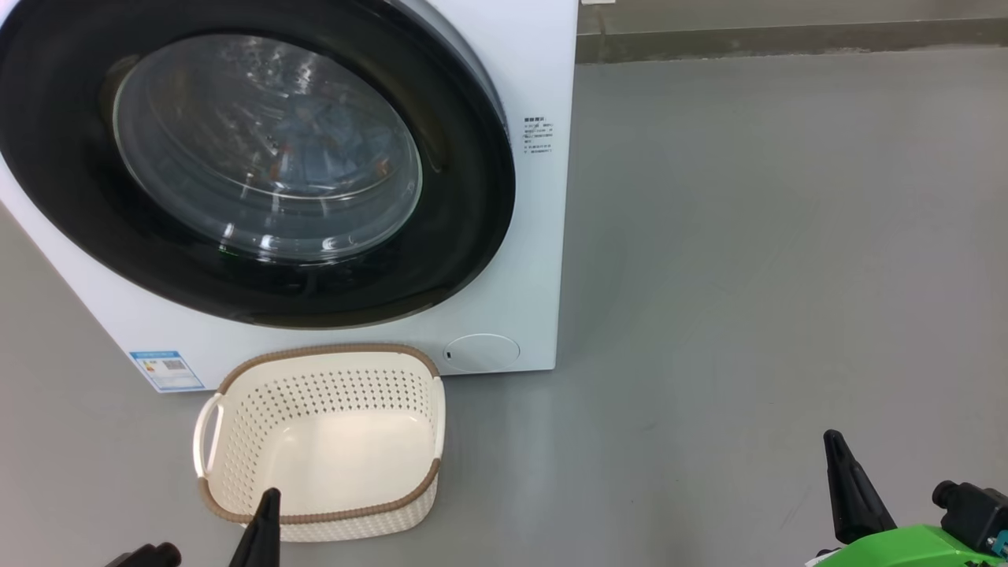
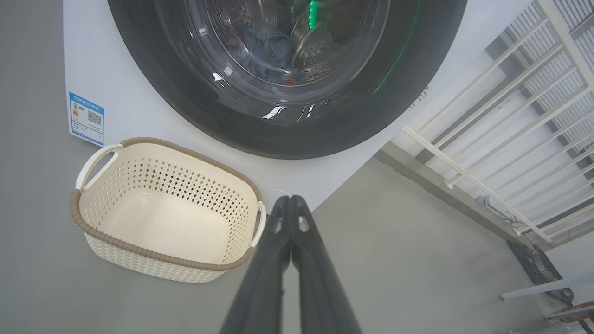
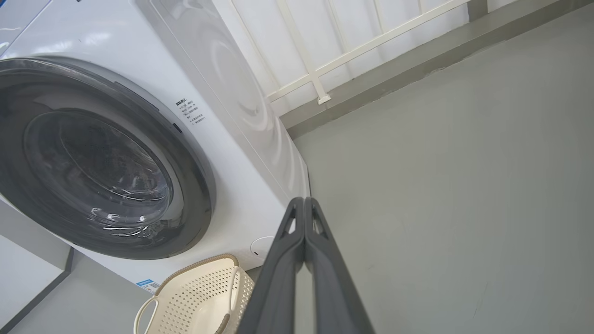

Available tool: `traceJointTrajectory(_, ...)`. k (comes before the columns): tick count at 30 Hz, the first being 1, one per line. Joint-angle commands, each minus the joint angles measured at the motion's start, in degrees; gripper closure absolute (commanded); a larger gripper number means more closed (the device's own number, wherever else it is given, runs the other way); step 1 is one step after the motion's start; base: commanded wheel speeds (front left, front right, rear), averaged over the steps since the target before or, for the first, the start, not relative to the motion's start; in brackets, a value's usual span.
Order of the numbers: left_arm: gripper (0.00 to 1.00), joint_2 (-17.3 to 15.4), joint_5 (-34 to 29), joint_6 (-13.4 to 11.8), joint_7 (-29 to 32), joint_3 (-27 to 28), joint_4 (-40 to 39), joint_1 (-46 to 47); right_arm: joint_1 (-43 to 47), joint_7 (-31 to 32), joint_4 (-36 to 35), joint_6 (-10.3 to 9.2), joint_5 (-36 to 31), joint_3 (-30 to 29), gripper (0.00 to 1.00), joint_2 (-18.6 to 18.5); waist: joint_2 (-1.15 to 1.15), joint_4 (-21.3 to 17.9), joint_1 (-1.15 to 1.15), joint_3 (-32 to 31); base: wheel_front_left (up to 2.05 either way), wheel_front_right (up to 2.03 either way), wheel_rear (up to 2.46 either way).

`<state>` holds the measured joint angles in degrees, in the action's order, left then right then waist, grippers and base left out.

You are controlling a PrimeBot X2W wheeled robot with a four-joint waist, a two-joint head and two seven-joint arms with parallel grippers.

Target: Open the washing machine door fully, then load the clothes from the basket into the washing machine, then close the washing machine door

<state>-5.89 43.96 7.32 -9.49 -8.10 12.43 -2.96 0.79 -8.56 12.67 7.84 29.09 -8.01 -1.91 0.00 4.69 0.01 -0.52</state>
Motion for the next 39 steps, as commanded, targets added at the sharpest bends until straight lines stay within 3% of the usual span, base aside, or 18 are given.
traceJointTrajectory(1, 1.0, -0.54, 1.57, 0.05, 0.55, 1.38, -1.04, 2.82, -2.5, 0.62, -1.18, -0.11, 2.01, 0.52, 1.0, -0.52, 0.0, -0.09, 0.0, 0.02, 0.0, 0.0, 0.0)
traceJointTrajectory(39, 1.0, 0.41, 22.85, 0.1, 6.66, 6.36, 0.07, 5.53, -4.47, 6.98, -0.07, -0.22, 28.94, 0.95, 1.0, -0.72, 0.0, -2.12, -0.01, 0.32, 0.0, 0.0, 0.0)
